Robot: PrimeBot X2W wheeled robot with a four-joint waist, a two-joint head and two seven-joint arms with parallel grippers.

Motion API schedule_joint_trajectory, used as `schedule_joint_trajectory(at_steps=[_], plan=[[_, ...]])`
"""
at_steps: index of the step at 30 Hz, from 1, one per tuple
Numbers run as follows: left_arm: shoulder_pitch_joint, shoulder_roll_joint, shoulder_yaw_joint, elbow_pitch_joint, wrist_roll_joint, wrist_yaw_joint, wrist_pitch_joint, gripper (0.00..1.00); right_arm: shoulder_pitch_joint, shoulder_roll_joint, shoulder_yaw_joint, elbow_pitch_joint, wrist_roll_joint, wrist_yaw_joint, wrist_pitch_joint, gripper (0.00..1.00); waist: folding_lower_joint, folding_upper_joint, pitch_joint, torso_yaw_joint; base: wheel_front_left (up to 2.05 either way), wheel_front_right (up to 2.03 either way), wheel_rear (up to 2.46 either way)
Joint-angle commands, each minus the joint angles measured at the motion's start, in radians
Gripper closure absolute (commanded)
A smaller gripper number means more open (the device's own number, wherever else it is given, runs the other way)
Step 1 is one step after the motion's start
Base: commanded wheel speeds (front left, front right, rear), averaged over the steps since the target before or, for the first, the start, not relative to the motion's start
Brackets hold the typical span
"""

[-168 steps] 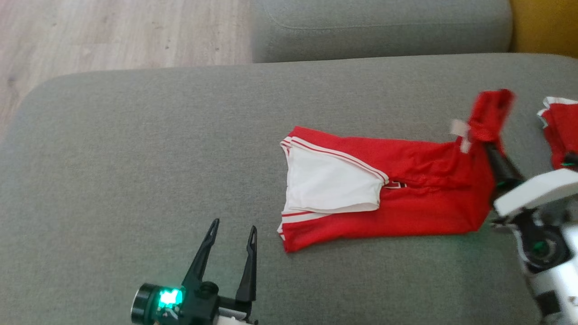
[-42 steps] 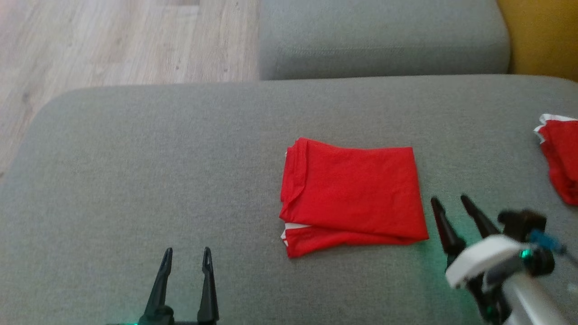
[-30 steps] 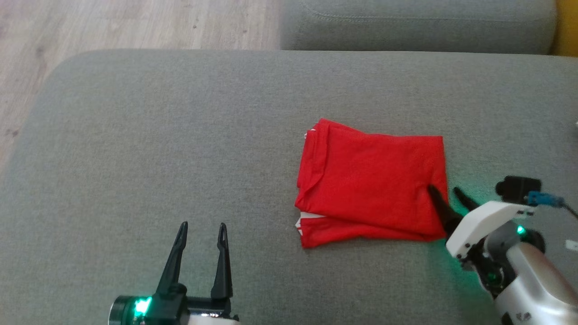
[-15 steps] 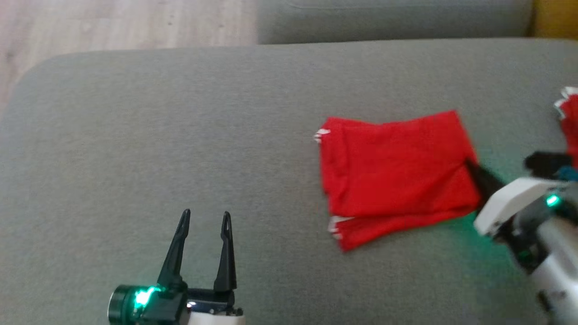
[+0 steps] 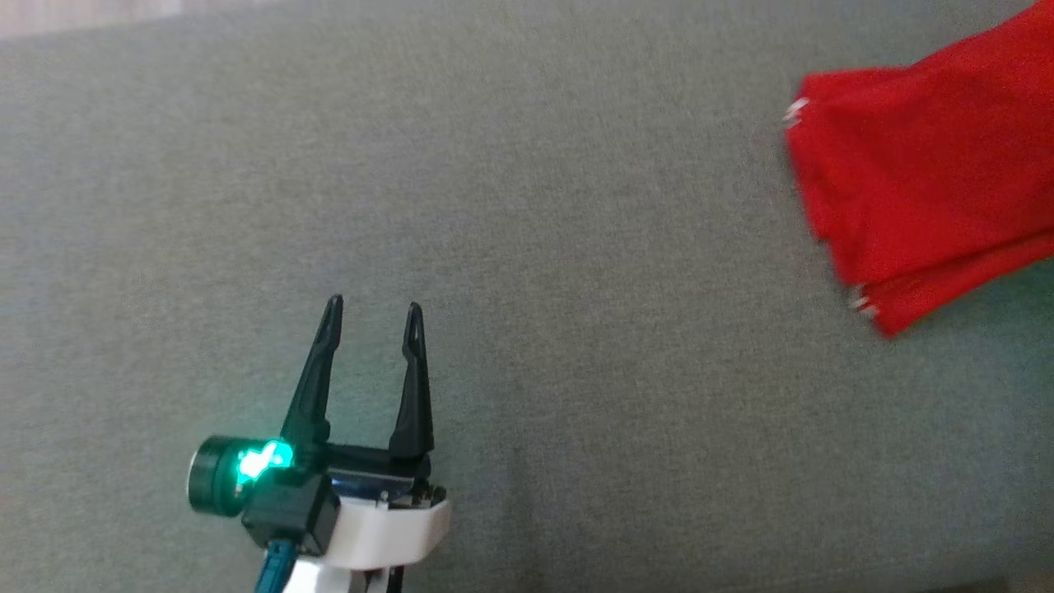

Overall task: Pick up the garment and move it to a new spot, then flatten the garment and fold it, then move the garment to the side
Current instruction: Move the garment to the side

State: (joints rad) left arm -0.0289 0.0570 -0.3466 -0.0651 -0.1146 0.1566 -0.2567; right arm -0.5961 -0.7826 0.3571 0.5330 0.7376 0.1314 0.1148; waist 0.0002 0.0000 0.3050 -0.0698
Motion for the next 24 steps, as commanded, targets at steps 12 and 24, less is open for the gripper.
schedule_joint_trajectory(at_steps=[12, 24], plan=[[-0.091, -0.007, 0.042, -0.036, -0.005, -0.043, -0.005, 0.00, 0.032, -0.183, -0.218, -0.022, -0.058, -0.001, 0.059, 0.00, -0.0002, 0.0000, 0.131, -0.018, 0.00, 0.00, 0.00], [-0.072, -0.007, 0.054, -0.010, -0.018, -0.051, -0.005, 0.00, 0.242, 0.043, -0.323, -0.133, -0.164, -0.001, 0.046, 0.00, -0.0002, 0.0000, 0.045, 0.017, 0.00, 0.00, 0.00]])
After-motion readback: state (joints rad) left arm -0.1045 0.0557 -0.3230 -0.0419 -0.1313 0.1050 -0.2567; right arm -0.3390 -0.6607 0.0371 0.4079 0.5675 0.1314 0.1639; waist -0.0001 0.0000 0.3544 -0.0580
